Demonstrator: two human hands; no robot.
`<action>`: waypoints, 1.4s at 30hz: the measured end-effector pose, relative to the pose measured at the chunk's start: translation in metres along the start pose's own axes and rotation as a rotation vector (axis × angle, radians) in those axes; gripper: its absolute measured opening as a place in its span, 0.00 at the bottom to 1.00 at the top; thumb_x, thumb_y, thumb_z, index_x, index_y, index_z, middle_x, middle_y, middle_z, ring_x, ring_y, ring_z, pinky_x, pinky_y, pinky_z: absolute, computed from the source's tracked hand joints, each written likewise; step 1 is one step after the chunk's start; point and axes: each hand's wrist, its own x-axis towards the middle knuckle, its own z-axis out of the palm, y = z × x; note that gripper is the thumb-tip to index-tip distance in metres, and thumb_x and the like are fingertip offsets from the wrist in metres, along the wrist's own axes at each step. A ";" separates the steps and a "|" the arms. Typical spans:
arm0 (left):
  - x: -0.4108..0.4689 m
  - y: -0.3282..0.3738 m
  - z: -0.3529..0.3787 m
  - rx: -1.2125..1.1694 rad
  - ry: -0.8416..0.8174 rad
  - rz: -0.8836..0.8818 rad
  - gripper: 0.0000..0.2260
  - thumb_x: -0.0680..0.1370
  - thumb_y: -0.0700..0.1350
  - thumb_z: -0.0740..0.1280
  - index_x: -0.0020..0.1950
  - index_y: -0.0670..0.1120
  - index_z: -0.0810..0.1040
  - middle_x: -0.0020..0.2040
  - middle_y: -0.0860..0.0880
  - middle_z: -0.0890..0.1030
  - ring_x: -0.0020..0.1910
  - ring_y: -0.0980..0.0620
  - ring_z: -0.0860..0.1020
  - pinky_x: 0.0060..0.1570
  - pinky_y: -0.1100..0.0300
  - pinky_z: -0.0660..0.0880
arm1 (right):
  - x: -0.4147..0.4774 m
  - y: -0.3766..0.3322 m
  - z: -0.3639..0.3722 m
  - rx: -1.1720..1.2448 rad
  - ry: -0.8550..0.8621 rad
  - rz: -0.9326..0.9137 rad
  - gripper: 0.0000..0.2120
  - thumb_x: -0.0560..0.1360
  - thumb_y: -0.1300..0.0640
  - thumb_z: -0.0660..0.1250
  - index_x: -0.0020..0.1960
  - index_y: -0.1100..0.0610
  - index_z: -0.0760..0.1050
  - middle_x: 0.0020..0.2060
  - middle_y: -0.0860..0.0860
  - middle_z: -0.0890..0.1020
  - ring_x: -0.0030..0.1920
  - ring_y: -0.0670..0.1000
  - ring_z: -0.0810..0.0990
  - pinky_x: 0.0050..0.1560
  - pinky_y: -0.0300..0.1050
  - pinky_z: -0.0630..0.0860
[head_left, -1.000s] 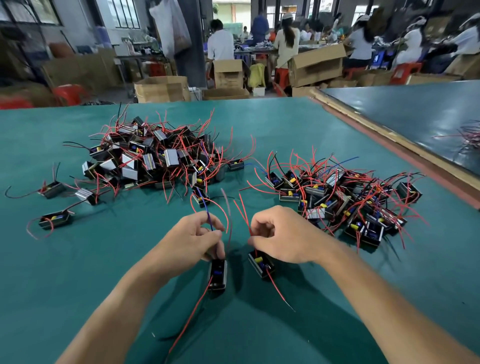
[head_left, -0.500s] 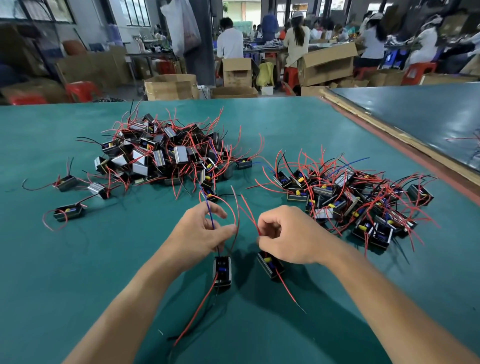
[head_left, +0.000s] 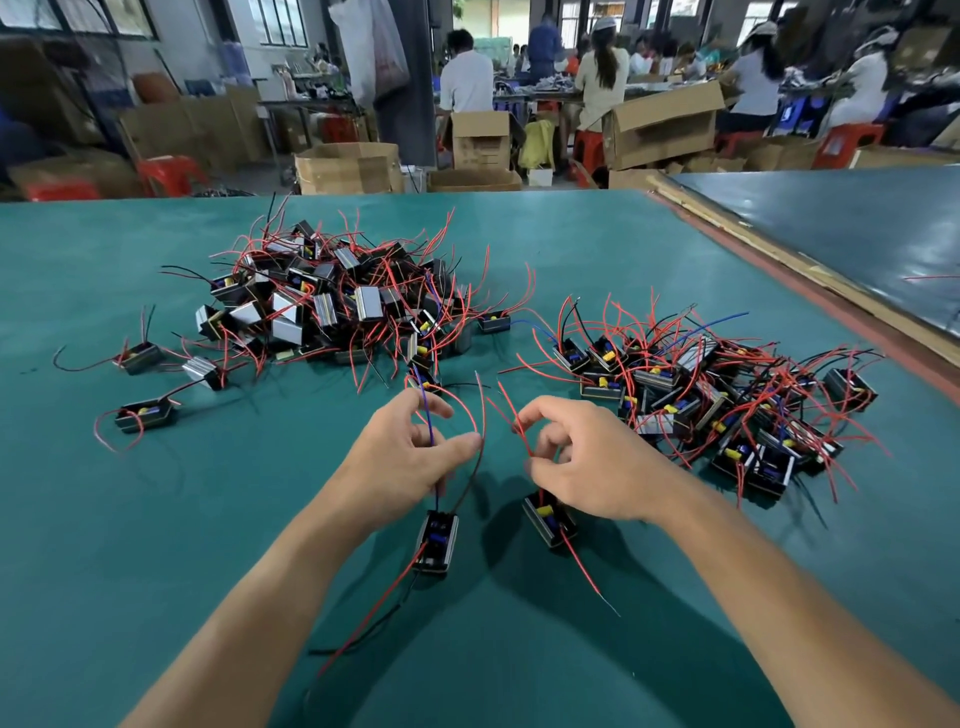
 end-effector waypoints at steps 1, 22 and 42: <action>0.000 0.001 0.000 -0.019 -0.008 -0.003 0.10 0.77 0.42 0.71 0.52 0.41 0.73 0.28 0.47 0.77 0.26 0.48 0.74 0.31 0.58 0.73 | 0.000 0.001 0.000 -0.003 0.011 -0.001 0.15 0.73 0.58 0.67 0.53 0.42 0.69 0.33 0.44 0.82 0.26 0.42 0.72 0.36 0.41 0.69; -0.015 0.005 -0.019 0.392 -0.560 0.070 0.36 0.63 0.43 0.80 0.66 0.61 0.70 0.50 0.57 0.82 0.47 0.53 0.78 0.39 0.72 0.71 | 0.008 0.011 -0.007 -0.060 0.277 0.108 0.08 0.73 0.57 0.70 0.39 0.47 0.75 0.33 0.45 0.80 0.33 0.48 0.78 0.41 0.45 0.76; -0.004 -0.001 -0.019 0.660 0.201 0.130 0.10 0.66 0.52 0.79 0.35 0.55 0.78 0.35 0.56 0.79 0.38 0.55 0.78 0.39 0.59 0.73 | 0.005 0.005 -0.010 0.076 0.280 0.126 0.07 0.75 0.59 0.65 0.46 0.47 0.73 0.35 0.50 0.84 0.35 0.60 0.81 0.43 0.61 0.81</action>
